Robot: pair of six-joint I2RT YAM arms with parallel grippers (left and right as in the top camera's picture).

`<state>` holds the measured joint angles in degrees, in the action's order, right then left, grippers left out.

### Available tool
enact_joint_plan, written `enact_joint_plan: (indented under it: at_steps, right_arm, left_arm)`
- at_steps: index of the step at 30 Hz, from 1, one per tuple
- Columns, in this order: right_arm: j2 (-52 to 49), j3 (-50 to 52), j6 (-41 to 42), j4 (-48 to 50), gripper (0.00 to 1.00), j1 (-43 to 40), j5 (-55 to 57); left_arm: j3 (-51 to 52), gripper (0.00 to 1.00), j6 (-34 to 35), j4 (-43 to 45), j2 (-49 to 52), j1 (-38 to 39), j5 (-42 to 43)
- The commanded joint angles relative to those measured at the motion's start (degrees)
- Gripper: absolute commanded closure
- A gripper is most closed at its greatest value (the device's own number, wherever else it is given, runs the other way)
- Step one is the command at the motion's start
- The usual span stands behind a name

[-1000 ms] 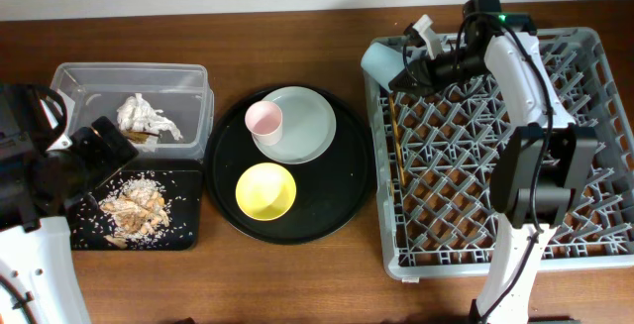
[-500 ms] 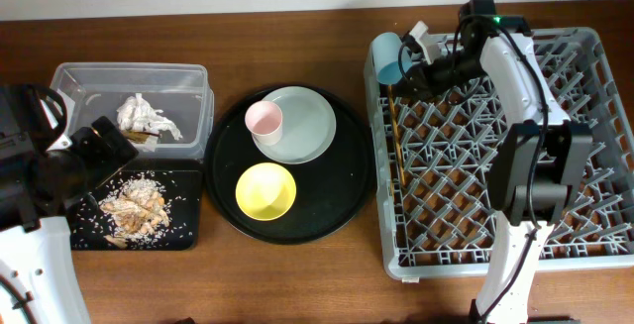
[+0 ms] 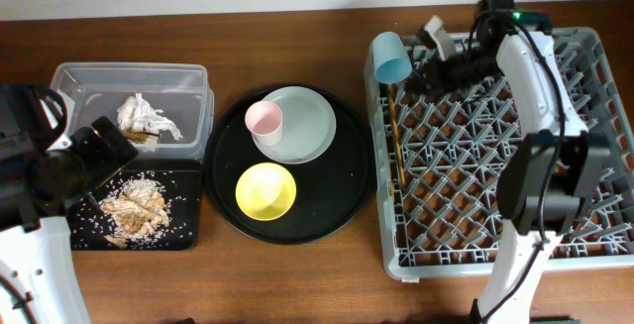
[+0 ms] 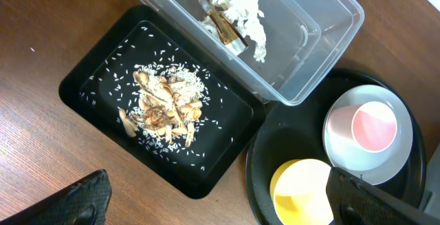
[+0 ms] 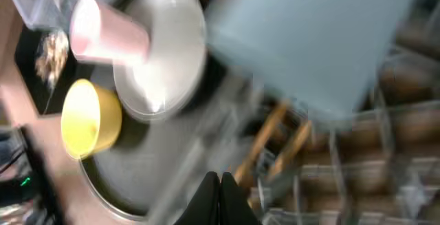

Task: Sort waste into correct bins and load items into the dishwasher rack
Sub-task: 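Lower the blue cup upside down into the rack and release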

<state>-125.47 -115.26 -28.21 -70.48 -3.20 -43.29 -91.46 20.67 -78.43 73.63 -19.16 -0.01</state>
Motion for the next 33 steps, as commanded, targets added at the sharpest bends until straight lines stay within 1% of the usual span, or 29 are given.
enact_joint_plan:
  at_steps: [1,3,4,5,7,8,9,12,27,31,33]
  right_arm:
    - [5.22,-1.33,8.37,8.04,0.96,4.96,1.84]
    - [5.09,-1.25,11.89,12.90,0.96,7.15,6.80]
    - [4.98,-1.03,14.03,15.96,0.96,9.11,12.04]
    - [4.72,-1.01,14.19,17.66,0.95,10.51,15.02]
    - [3.74,-1.01,14.21,19.28,0.95,12.59,21.81]
    - [3.21,-1.01,15.98,19.82,0.95,13.00,26.14]
    - [2.91,-0.98,17.46,20.28,0.95,13.00,28.20]
    - [2.82,-1.01,19.78,21.35,0.95,12.17,28.98]
    - [2.78,0.57,19.71,13.53,0.96,11.69,32.54]
    - [6.12,0.57,19.74,12.13,0.96,11.93,32.59]
    - [9.81,0.57,19.82,10.21,0.96,12.79,32.61]
  left_arm:
    - [-0.50,0.01,0.52,0.11,0.17,-0.13,0.04]
    - [-0.50,0.01,0.52,0.09,0.17,-0.13,0.04]
    - [-0.50,0.01,0.52,0.09,0.17,-0.13,0.04]
    - [-0.50,0.01,0.52,0.09,0.17,-0.13,0.04]
    - [-0.50,0.01,0.52,0.09,0.17,-0.13,0.04]
    - [-0.50,0.00,0.52,0.09,0.17,-0.13,0.04]
    - [-0.50,0.01,0.52,0.11,0.17,-0.13,0.04]
    - [-0.50,0.01,0.52,0.09,0.17,-0.13,0.04]
    - [-0.50,0.01,0.52,0.09,0.17,-0.13,0.04]
    - [-0.50,0.01,0.52,0.09,0.17,-0.13,0.04]
    - [-0.50,0.01,0.52,0.11,0.17,-0.13,0.04]
